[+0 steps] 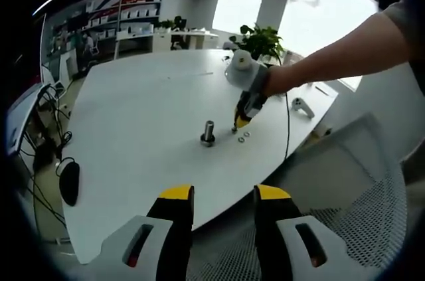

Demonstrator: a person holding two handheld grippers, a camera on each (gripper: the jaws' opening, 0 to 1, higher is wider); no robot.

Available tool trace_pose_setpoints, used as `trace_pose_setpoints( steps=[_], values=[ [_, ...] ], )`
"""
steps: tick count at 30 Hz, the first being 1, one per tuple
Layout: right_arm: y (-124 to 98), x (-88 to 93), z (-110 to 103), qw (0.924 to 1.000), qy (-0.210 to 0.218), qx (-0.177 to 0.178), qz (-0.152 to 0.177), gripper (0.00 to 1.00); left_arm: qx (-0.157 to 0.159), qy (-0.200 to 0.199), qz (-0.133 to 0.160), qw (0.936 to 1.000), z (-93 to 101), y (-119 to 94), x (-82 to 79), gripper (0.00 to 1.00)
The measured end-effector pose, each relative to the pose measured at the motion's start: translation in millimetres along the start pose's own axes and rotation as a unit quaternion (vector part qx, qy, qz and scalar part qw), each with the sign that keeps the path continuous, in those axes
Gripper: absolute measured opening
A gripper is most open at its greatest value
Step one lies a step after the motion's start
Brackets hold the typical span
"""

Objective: Place the washer onto the threaded stud by aligning its center hole with the stud, sliding it down to the base, and recovering from edge contact or off-axis alignment until the washer reaches the visible bottom stop.

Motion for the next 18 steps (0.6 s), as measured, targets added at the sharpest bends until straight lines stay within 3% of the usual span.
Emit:
trace_pose_setpoints(
  steps=[18],
  values=[
    [14.1,6.9,1.3,1.0,-0.002,0.0,-0.009,0.14,-0.002,0.0,-0.001,1.0,-0.6,0.0,0.6,0.34]
  ],
)
Point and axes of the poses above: the point that each gripper's makers call its tool centre point, and the gripper's own axes: y roughly forward along the fingers, z roughly to its right, x roughly out of its underside, the point moved 2 cm from there along -y, roughly backward along the fingers, and after that the axes turned 11 degrees about -x, right-handed, at the moved point
